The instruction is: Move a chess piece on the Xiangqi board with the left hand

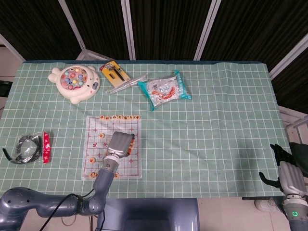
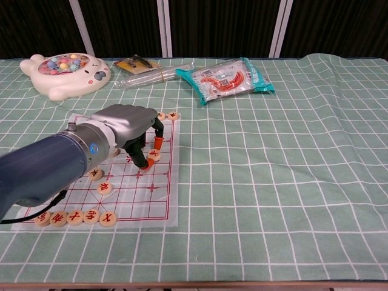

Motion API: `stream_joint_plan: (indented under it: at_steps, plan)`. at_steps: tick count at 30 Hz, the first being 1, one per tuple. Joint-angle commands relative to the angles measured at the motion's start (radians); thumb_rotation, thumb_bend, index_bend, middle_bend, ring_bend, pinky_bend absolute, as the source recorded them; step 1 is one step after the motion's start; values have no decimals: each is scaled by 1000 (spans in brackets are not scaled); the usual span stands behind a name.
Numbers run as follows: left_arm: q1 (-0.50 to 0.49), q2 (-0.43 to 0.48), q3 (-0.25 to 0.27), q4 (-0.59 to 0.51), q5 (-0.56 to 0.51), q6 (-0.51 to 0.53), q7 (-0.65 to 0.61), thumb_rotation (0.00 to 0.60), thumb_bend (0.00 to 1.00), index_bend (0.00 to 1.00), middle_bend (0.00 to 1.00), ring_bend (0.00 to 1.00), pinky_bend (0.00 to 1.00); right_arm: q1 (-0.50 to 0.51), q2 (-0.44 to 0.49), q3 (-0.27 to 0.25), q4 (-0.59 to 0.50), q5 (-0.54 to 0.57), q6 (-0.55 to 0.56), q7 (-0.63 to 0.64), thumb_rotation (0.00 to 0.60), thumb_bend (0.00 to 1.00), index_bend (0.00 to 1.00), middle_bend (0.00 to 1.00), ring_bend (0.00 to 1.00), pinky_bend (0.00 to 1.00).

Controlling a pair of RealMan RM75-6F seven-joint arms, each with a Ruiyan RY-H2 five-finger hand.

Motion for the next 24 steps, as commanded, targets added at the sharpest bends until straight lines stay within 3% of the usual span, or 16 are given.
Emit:
stream_joint_plan:
  at_steps: [1, 12, 24]
  plan:
    - [18, 39, 11, -44, 18, 25, -7, 600, 321, 519, 1000, 1000, 1000, 0, 0, -1, -1, -1, 1, -1, 600, 367, 0, 0, 0, 0]
    - [92, 178, 83, -184, 70, 81, -36, 600, 321, 520, 1000, 1000, 1000, -1, 0, -3, -4, -6, 4, -8, 600, 366, 0, 0, 0, 0]
    - [165, 253, 152, -186, 132, 90, -114, 600, 321, 520, 1000, 1000, 1000, -2, -1, -7, -5, -11, 8, -13, 600, 366, 0, 0, 0, 0]
